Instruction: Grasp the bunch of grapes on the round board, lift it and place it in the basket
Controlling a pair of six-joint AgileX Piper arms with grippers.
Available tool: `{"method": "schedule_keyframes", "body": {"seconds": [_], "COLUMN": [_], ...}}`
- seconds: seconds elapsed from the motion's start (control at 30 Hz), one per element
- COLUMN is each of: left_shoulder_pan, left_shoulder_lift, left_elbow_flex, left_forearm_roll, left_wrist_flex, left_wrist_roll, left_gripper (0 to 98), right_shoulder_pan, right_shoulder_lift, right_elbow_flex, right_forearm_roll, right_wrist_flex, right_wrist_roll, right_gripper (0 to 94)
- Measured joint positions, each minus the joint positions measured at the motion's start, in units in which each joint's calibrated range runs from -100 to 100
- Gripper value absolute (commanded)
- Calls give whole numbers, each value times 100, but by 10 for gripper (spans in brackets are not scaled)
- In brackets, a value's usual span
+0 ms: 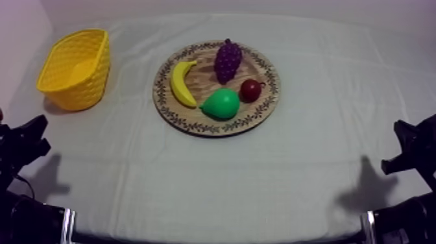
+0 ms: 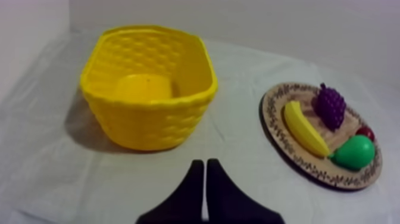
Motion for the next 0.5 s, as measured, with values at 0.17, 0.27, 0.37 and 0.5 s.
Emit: {"method": "schedule_keyframes", "body": {"seconds": [0.17,0.27,0.37,0.5], "left_shoulder_pan": [253,470,648,834], "left_shoulder_lift": [670,1238,1843,2706], "left_elbow_flex": [-352,-710,-1254,-2006], "left_forearm_roll": [-3,50,123,180], "left_wrist_flex": [118,227,434,732], "left_wrist_roll": [142,109,-69,-183], "left_gripper": [0,0,0,0], "right_shoulder_pan": [0,0,0,0], "right_shoulder_lift": [0,0,0,0], "right_elbow_flex": [0,0,0,0], "right_forearm_roll": [0,0,0,0], "right_wrist_flex": [0,0,0,0], "right_wrist_roll": [10,10,10,12], "right_gripper": [3,3,3,3]}}
